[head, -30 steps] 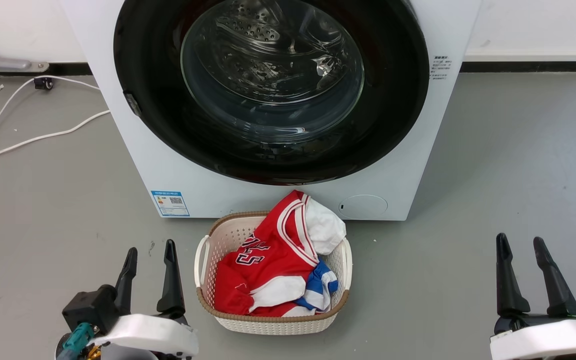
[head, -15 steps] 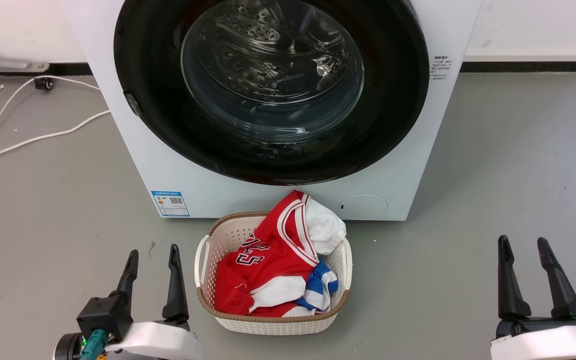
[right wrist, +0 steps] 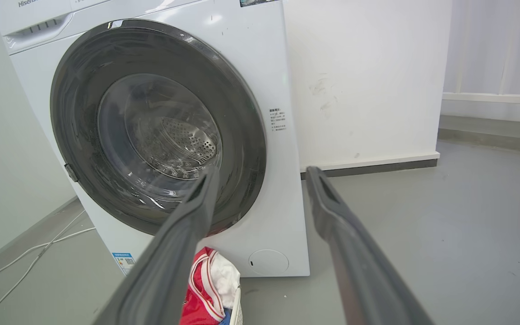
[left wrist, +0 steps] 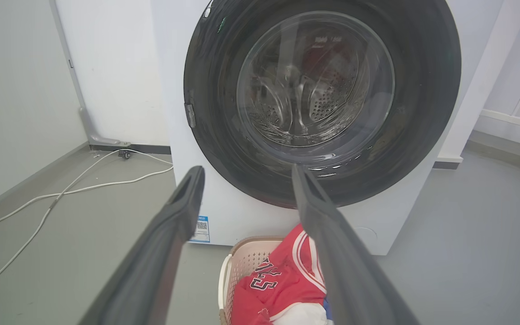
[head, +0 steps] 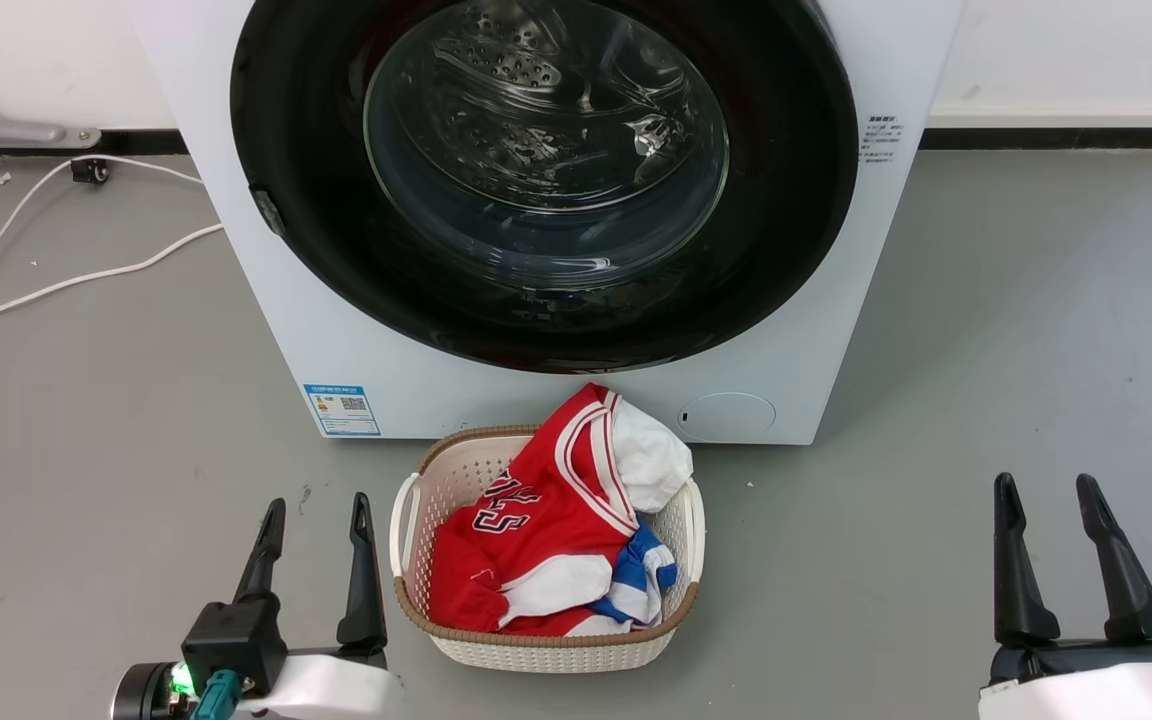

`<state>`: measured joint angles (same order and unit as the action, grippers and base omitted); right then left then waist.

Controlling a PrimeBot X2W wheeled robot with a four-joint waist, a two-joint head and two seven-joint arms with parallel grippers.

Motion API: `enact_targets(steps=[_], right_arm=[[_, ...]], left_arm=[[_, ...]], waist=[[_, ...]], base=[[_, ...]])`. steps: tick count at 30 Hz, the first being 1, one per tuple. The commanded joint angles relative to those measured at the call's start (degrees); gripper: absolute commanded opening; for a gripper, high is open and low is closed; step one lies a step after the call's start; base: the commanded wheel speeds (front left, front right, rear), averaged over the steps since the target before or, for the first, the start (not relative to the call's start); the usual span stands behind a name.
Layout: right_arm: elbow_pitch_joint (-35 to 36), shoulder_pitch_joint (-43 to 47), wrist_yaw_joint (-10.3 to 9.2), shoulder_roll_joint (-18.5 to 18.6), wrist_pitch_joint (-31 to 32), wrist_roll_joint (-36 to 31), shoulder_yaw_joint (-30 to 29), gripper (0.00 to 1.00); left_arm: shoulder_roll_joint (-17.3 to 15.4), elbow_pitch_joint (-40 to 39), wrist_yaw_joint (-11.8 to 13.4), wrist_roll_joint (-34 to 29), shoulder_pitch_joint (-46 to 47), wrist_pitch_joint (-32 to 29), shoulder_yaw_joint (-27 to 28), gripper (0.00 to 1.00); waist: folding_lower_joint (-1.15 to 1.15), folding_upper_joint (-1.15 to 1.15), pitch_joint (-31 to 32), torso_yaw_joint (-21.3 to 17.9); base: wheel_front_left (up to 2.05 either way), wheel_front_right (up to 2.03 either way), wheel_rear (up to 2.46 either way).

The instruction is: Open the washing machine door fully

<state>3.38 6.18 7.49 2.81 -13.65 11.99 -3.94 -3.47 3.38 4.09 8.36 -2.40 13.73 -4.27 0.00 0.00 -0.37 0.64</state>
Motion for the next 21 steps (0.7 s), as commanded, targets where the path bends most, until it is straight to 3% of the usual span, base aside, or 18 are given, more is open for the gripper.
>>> enact_targets(steps=[1, 12, 21], right_arm=[[0.44, 0.70, 0.00, 0.13, -0.54, -0.86, 0.21, 1.00], [0.04, 1.44, 0.00, 0.12, -1.64, -3.38, 0.71, 1.00], [-1.08, 1.37, 0.00, 0.11, -1.58, -2.18, 0.61, 1.00]], left_arm=[[-0.01, -0.04, 0.08, -1.21, -0.60, 0.43, 0.10, 1.00], [0.41, 0.90, 0.09, -4.87, -0.94, 1.56, 0.43, 1.00], [0.57, 1.84, -0.37, -3.70, -0.99, 1.50, 1.08, 1.00]], waist=[[0.00, 0.00, 0.01, 0.00], [0.00, 0.00, 0.13, 0.17], [0.00, 0.00, 0.20, 0.04]], base=[[0.00, 0.00, 0.00], [0.00, 0.00, 0.00], [0.00, 0.00, 0.00]])
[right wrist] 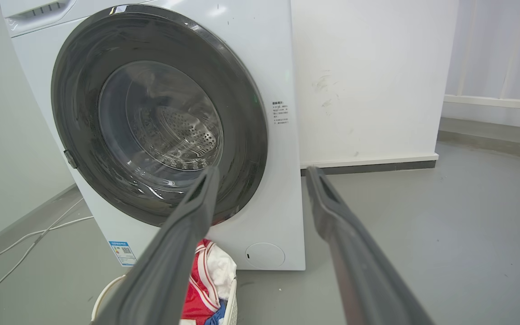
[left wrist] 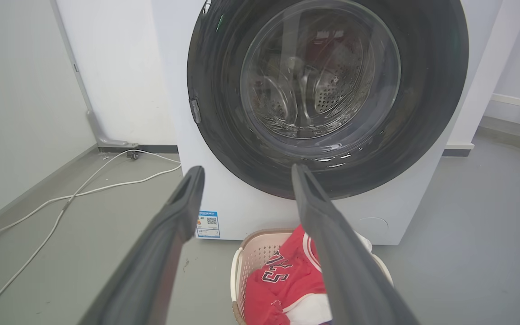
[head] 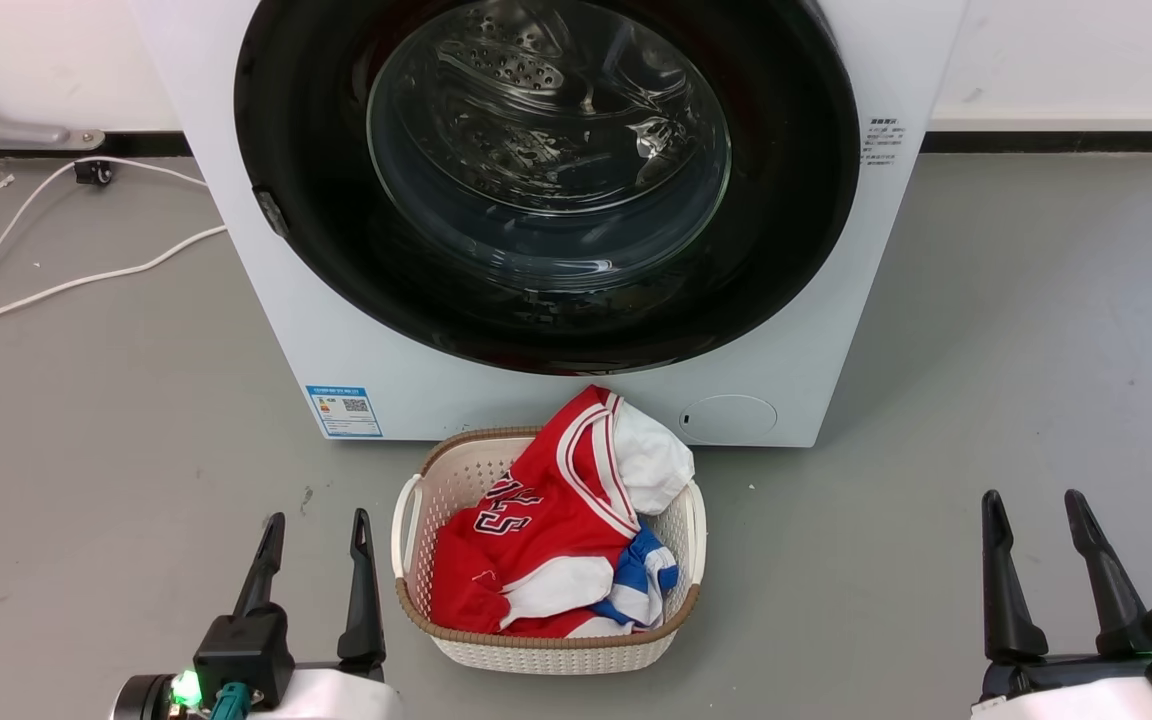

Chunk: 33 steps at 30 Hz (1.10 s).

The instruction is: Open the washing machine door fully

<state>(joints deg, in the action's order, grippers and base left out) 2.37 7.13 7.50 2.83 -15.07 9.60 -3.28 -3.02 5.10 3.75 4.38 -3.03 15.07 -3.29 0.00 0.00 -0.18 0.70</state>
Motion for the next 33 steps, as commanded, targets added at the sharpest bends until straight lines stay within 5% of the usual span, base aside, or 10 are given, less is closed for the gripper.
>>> enact_targets(steps=[1, 25, 26, 28, 29, 33], right_arm=[[-0.15, 0.44, -0.02, 0.09, -0.16, 0.25, -0.02, 1.00], [-1.77, 0.57, -0.02, 0.09, -0.15, -0.19, 0.42, 1.00], [-1.81, 0.58, -0.02, 0.09, -0.15, -0.22, 0.43, 0.41], [-1.82, 0.61, -0.02, 0.09, -0.16, -0.29, 0.45, 0.09], [-1.85, 0.63, -0.02, 0.09, -0.16, -0.34, 0.47, 0.00], [-1.84, 0.57, -0.02, 0.09, -0.16, -0.16, 0.67, 0.00]], left_arm=[[0.12, 0.25, -0.09, 0.40, -0.41, 0.17, 0.20, 1.00], [0.18, 1.50, 0.50, 0.76, -0.19, 0.17, -0.07, 1.00], [0.18, 1.50, 0.52, 0.74, -0.22, 0.16, -0.06, 1.00], [0.18, 1.53, 0.55, 0.77, -0.27, 0.16, -0.05, 1.00], [0.18, 1.54, 0.57, 0.79, -0.28, 0.17, -0.08, 1.00], [0.18, 1.65, 0.56, 0.70, -0.16, 0.16, -0.12, 1.00]], waist=[[0.00, 0.00, 0.03, -0.04], [0.00, 0.00, 0.18, -0.03], [0.00, 0.00, 0.20, -0.04], [0.00, 0.00, 0.23, -0.06], [0.00, 0.00, 0.22, -0.05], [0.00, 0.00, 0.19, 0.03]], base=[[0.00, 0.00, 0.00], [0.00, 0.00, 0.00], [0.00, 0.00, 0.00], [0.00, 0.00, 0.00], [0.00, 0.00, 0.00], [0.00, 0.00, 0.00]])
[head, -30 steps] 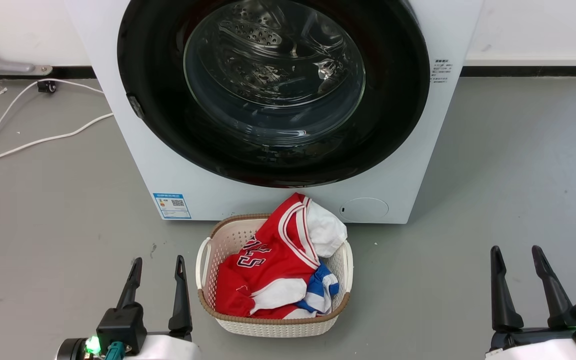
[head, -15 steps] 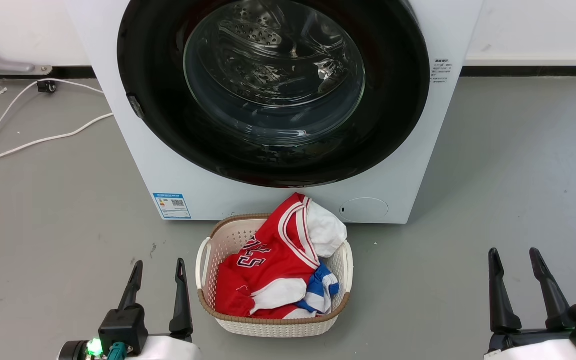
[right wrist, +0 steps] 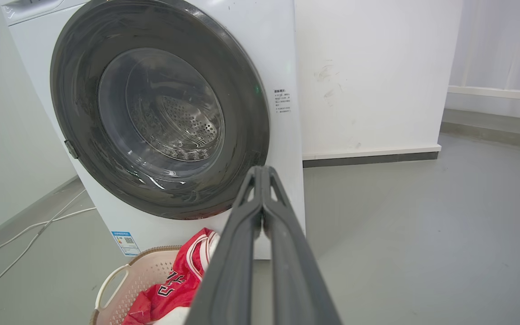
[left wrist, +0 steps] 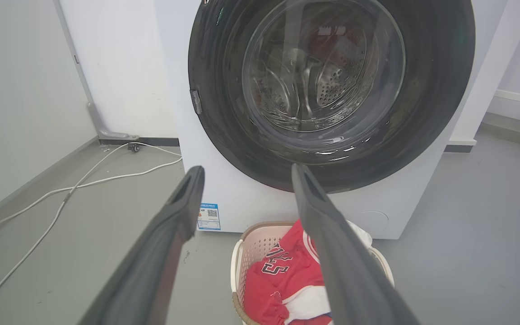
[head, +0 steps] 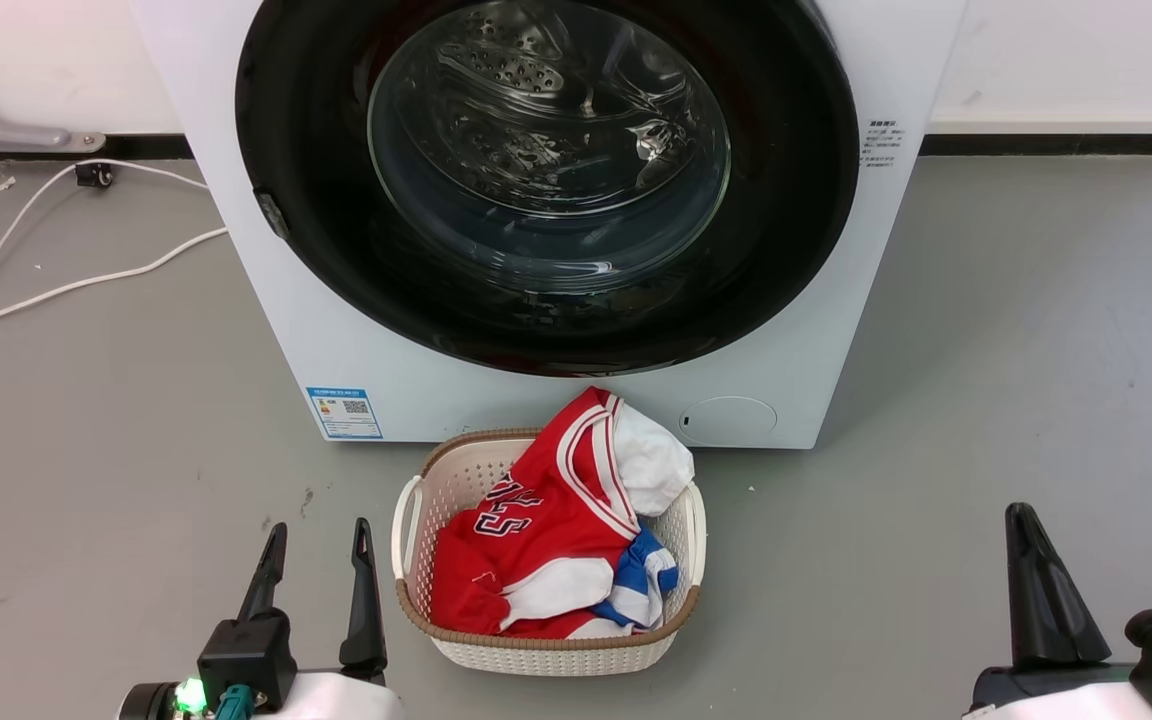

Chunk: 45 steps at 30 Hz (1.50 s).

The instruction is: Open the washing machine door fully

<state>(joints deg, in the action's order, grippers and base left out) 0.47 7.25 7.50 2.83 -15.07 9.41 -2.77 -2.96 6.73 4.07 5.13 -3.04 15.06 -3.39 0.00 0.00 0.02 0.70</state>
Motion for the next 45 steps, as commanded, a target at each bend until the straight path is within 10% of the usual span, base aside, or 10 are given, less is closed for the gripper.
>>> enact_targets(steps=[1, 11, 21, 35, 45], right_arm=[[0.14, 0.36, -0.02, 0.08, -0.16, 0.64, 0.23, 0.00], [-2.20, -0.38, -0.01, 0.05, -0.15, 27.06, 2.80, 0.00], [-2.68, -1.39, -0.01, 0.09, -0.14, 74.38, 7.20, 0.00], [4.05, 1.78, -0.01, 0.04, 16.13, 99.36, 0.89, 0.00], [2.93, 2.63, 0.00, 0.05, 22.45, 98.43, -1.01, 0.00]], left_arm=[[0.12, 0.03, 0.25, -0.01, -0.11, 0.17, -0.01, 1.00], [0.11, 0.15, 0.31, 0.16, -0.32, 0.17, 0.15, 1.00], [0.11, 0.29, 0.47, 0.40, -0.40, 0.17, -0.04, 1.00], [0.11, 0.24, 0.58, 0.34, -0.37, 0.17, 0.33, 1.00], [0.11, 0.06, 0.76, -0.03, -0.62, 0.17, 0.42, 1.00]], waist=[[0.00, 0.00, -0.04, 0.05], [0.00, 0.00, 0.03, -0.07], [0.00, 0.00, 0.20, -0.06], [0.00, 0.00, 0.08, 0.09], [0.00, 0.00, 0.03, 0.00]], base=[[0.00, 0.00, 0.00], [0.00, 0.00, 0.00], [0.00, 0.00, 0.00], [0.00, 0.00, 0.00], [0.00, 0.00, 0.00]])
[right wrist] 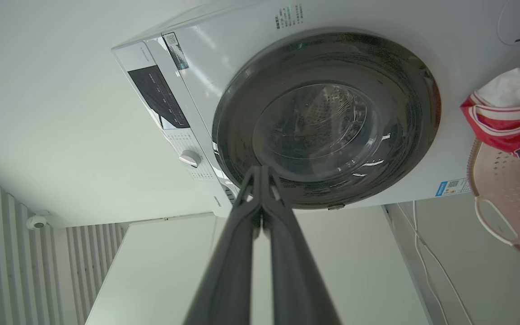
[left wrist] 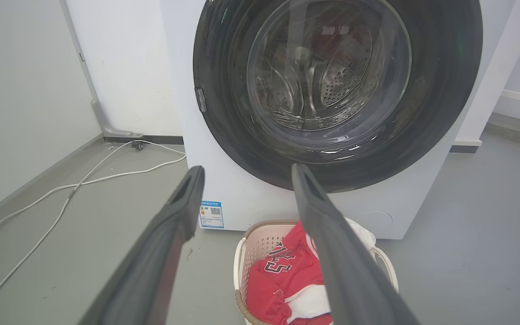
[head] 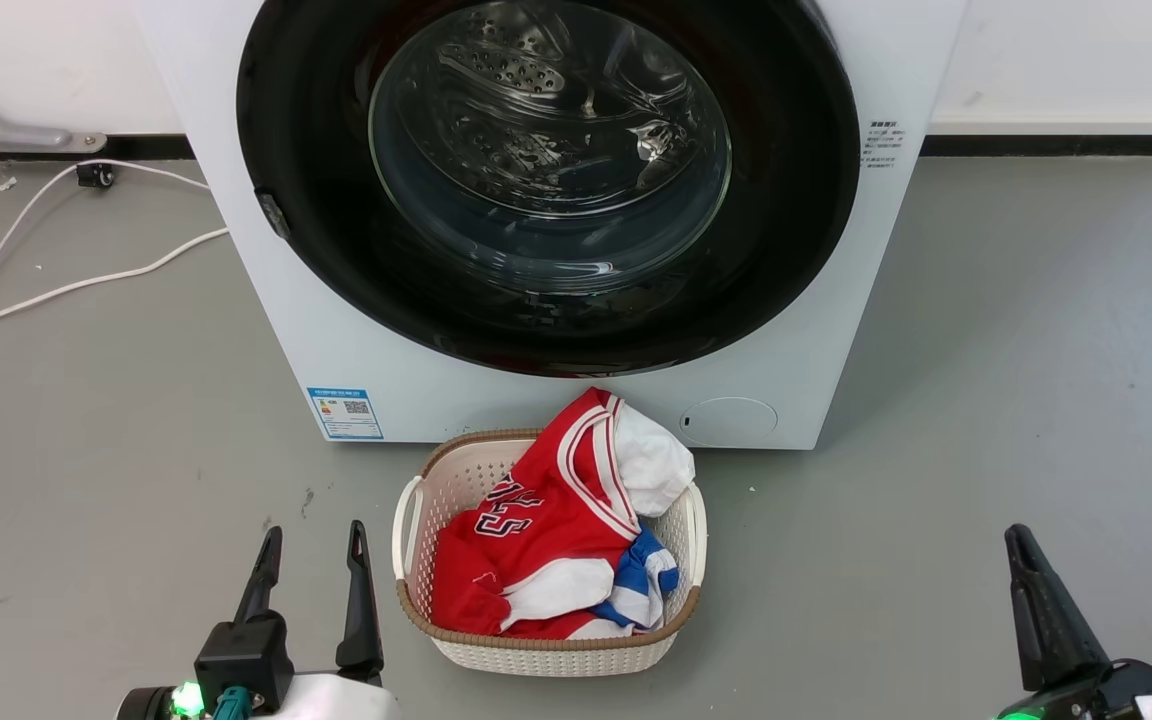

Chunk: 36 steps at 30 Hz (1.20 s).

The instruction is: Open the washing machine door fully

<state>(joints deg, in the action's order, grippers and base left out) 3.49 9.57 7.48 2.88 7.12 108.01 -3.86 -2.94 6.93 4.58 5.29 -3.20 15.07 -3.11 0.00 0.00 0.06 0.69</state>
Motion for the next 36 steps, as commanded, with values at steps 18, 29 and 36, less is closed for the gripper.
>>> enact_targets(steps=[18, 29, 36], right_arm=[[-0.59, -0.04, 0.02, -0.02, -0.38, -1.65, 1.54, 0.00], [-0.44, 0.13, 0.02, -0.02, -0.66, -1.96, 1.74, 0.00], [-1.47, -2.05, 0.02, -0.01, -1.50, -2.15, -0.31, 0.00]], left_arm=[[0.09, -0.04, 0.40, -0.46, -0.28, 0.16, 0.14, 1.00], [0.09, -0.01, 0.30, -0.48, -0.19, 0.16, 0.16, 1.00], [0.09, -0.32, 0.47, -0.67, 0.01, 0.16, 0.26, 1.00]], waist=[[0.00, 0.00, 0.16, 0.12], [0.00, 0.00, -0.03, 0.20], [0.00, 0.00, -0.65, 0.14]], base=[[0.00, 0.00, 0.00], [0.00, 0.00, 0.00], [0.00, 0.00, 0.00]])
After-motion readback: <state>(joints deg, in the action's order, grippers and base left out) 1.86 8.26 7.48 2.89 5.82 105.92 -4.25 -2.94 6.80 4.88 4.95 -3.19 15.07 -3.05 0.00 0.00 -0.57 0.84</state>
